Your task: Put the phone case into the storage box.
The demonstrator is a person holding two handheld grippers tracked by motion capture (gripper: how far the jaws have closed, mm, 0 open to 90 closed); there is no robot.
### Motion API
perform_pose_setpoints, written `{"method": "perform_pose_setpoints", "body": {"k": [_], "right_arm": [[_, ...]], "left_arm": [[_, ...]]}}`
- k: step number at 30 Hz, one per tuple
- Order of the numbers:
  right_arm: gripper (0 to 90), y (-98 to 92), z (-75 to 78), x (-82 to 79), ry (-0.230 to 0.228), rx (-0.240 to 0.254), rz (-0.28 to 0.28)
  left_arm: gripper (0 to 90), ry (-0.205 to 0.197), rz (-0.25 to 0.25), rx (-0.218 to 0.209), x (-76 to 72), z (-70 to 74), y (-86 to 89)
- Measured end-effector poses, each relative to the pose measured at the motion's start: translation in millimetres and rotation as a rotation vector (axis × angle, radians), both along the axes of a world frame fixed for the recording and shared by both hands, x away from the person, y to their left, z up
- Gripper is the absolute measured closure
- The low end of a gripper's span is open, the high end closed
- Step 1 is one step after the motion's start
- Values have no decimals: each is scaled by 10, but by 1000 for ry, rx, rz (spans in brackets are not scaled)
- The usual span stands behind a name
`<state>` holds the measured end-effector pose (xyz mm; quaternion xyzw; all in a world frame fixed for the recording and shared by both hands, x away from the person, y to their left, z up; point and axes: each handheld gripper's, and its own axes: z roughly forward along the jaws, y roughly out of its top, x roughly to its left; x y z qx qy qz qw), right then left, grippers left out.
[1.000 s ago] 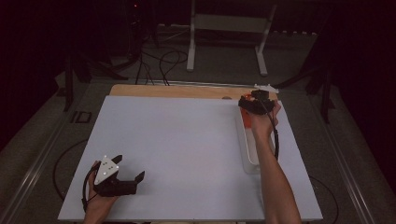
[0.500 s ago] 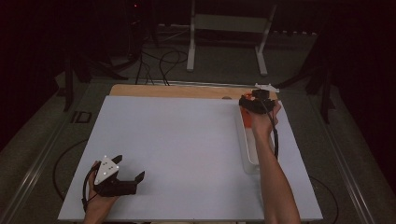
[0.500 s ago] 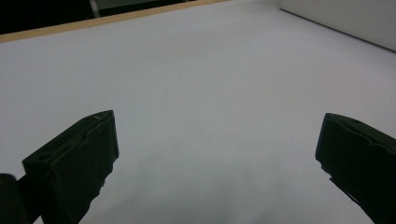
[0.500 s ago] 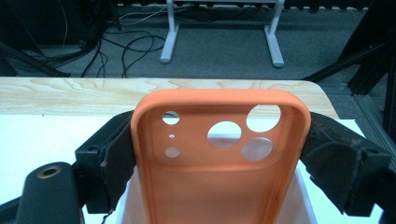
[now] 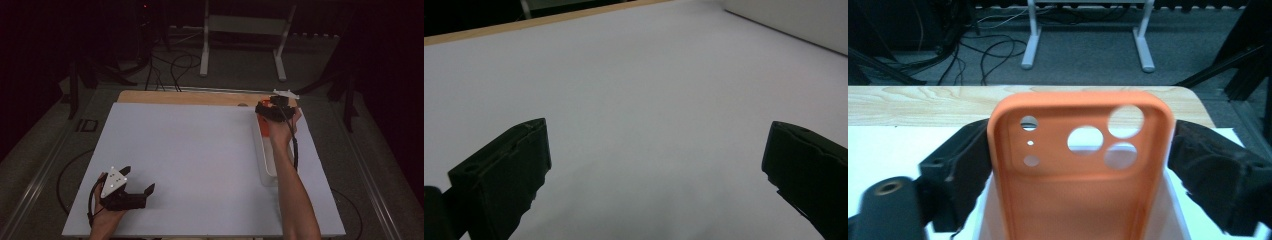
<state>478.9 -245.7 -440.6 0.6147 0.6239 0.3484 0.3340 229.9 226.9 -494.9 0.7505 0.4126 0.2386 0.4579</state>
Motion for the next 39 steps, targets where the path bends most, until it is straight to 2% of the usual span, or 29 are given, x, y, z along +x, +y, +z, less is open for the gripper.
{"method": "perform_pose_setpoints", "body": {"k": [5, 22, 23, 27, 31, 39], "right_arm": [[82, -11, 3, -6, -7, 23, 10], [84, -9, 80, -66, -38, 25, 39], [83, -3, 91, -83, -35, 13, 58], [84, 9, 115, -106, -41, 19, 81], [84, 28, 120, -123, -27, 12, 119], [84, 44, 136, -178, -25, 8, 158]], "left_arm": [[4, -1, 0, -2, -2, 2, 2], [4, -6, 1, -4, -12, 14, 5], [4, -6, 2, -5, -15, 14, 7], [4, -7, 0, -5, -16, 17, 1], [4, -6, -1, -6, -14, 13, -3], [3, -6, -2, -4, -16, 15, -5]]}}
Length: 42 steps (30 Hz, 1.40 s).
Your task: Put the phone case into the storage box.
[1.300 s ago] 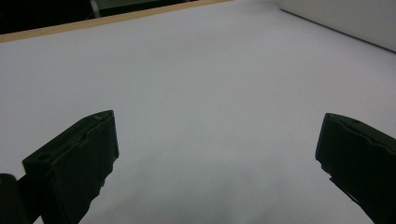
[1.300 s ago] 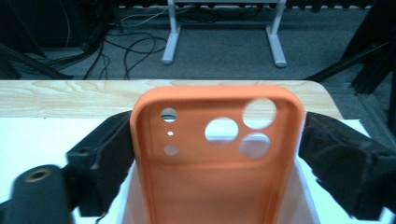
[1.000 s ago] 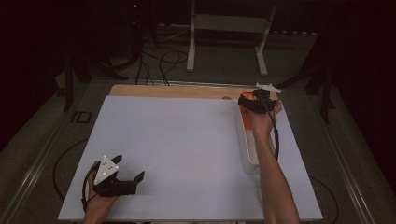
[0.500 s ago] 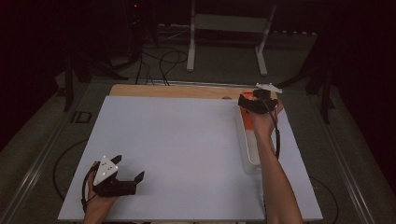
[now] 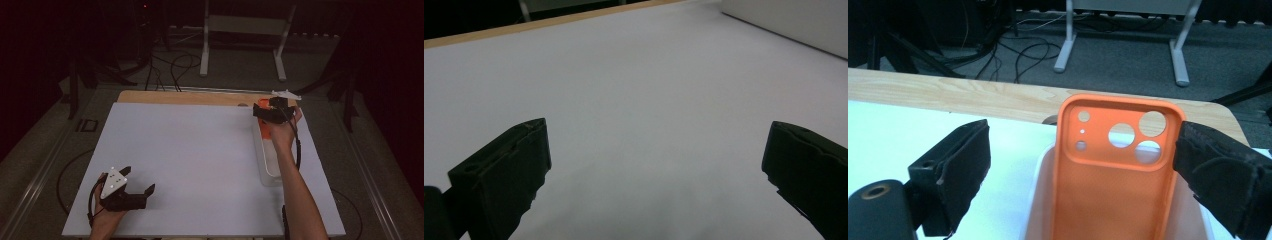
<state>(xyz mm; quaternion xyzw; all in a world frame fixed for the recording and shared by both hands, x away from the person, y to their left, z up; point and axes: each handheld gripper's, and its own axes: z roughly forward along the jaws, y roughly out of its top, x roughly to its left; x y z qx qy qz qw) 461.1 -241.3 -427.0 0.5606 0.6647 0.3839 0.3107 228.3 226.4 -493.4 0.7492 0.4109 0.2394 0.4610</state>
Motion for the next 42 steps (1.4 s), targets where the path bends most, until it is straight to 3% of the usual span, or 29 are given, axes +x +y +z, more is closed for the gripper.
{"method": "perform_pose_setpoints", "body": {"k": [20, 36, 42], "right_arm": [[84, 14, 22, -260, -10, 36, 113], [84, 130, 97, -655, -5, 33, 288], [84, 152, 141, -820, -19, 26, 326]], "left_arm": [[4, 1, -4, 1, 2, -5, -11], [4, 2, -4, -2, 1, -2, -9], [4, 2, -3, -4, -1, 1, -10]]}}
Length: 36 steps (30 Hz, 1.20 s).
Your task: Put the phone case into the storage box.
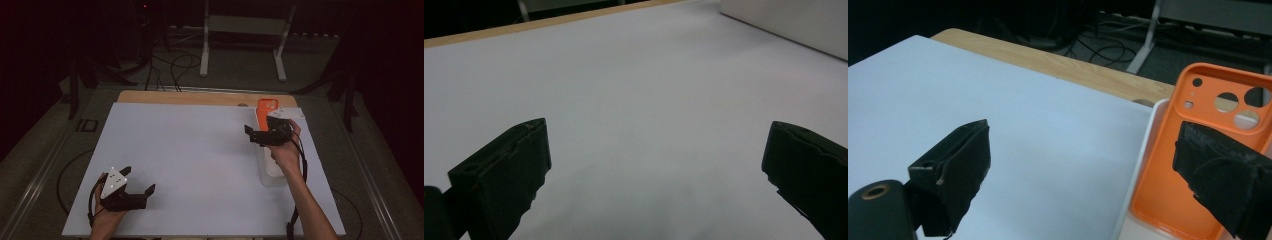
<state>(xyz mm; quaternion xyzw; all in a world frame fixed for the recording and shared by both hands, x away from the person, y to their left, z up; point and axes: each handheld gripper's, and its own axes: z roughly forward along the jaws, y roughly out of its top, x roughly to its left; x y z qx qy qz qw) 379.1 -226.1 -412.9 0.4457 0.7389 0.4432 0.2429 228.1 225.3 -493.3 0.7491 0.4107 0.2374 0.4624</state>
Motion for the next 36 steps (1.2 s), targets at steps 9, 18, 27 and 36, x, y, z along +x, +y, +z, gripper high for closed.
{"method": "perform_pose_setpoints", "body": {"k": [9, 18, 27, 36], "right_arm": [[84, 13, 39, -266, -22, 11, 64], [84, 16, -36, -529, -42, 21, 95], [84, 40, -114, -718, -54, 25, 120], [84, 39, -238, -866, -86, 34, 128]], "left_arm": [[3, -4, 1, -4, -4, 7, 3], [4, -5, 2, -1, -5, 9, 0], [3, -7, 3, -4, -10, 15, 9], [3, -9, 6, -8, -13, 17, 13]]}}
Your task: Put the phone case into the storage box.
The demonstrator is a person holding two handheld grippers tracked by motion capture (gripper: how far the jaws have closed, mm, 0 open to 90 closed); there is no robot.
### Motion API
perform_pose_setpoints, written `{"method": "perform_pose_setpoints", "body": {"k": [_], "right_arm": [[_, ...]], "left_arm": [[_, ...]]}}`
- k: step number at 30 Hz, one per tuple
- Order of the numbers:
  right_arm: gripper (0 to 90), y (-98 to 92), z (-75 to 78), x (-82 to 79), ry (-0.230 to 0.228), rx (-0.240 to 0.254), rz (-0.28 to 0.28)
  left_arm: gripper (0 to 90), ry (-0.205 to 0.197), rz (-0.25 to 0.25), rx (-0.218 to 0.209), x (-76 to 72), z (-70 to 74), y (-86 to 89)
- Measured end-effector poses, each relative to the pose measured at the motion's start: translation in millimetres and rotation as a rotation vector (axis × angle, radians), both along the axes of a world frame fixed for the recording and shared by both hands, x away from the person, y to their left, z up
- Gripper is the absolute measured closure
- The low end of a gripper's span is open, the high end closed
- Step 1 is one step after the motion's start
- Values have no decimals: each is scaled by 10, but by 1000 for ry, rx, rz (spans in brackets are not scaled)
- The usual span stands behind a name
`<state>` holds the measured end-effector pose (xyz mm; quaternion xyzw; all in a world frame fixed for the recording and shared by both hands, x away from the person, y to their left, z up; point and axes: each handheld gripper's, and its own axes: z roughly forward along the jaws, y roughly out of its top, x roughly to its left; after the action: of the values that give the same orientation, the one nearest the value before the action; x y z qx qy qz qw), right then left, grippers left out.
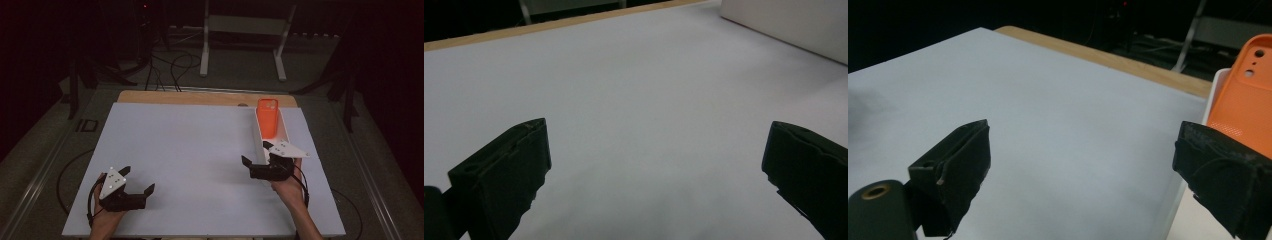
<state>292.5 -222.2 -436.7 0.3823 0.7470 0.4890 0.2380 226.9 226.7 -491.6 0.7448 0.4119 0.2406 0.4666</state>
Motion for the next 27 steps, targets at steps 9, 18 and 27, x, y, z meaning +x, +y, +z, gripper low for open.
{"method": "perform_pose_setpoints", "body": {"k": [9, 18, 27], "right_arm": [[84, -32, -71, -156, -35, 39, 26], [84, -77, -187, -317, -79, 76, 33], [84, -94, -256, -407, -79, 90, 38]], "left_arm": [[3, -10, 5, -7, -11, 15, 26], [4, -18, 2, -5, -14, 13, 27], [3, -33, -2, -17, -28, 21, 33]]}}
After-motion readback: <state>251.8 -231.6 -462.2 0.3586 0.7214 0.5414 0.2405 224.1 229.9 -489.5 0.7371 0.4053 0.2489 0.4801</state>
